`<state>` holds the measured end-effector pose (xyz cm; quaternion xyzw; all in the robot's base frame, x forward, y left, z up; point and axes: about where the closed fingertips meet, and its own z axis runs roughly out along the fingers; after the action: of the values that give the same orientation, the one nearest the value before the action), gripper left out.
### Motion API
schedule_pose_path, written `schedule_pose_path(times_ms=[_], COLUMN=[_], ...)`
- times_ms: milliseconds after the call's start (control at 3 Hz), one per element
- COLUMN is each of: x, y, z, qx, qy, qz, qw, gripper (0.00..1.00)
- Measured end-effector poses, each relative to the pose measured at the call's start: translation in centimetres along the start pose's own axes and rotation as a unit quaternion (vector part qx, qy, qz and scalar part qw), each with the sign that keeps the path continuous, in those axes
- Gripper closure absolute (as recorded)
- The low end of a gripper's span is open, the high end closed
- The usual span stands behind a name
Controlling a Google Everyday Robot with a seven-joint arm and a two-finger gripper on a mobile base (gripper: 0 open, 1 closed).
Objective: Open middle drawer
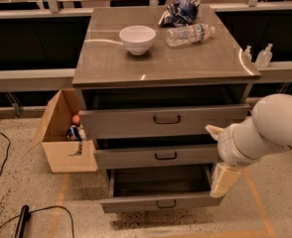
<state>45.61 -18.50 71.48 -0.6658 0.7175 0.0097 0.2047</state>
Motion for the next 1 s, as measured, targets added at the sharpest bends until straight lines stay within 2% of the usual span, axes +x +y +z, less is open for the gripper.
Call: schedule_pose_path(times_ms=[333,667,1000], x=[0.2,1.6,2.7], y=[0.3,0.1,-1.0], z=[1.0,4.3,7.9], qx=[-0.011,-0.017,-0.009], qy=[-0.005,0.000,0.005], qz=[-0.004,-0.019,-0.047], qw=[0.9999,0.9997,0.9988], gripper=[0.00,0.00,0.00])
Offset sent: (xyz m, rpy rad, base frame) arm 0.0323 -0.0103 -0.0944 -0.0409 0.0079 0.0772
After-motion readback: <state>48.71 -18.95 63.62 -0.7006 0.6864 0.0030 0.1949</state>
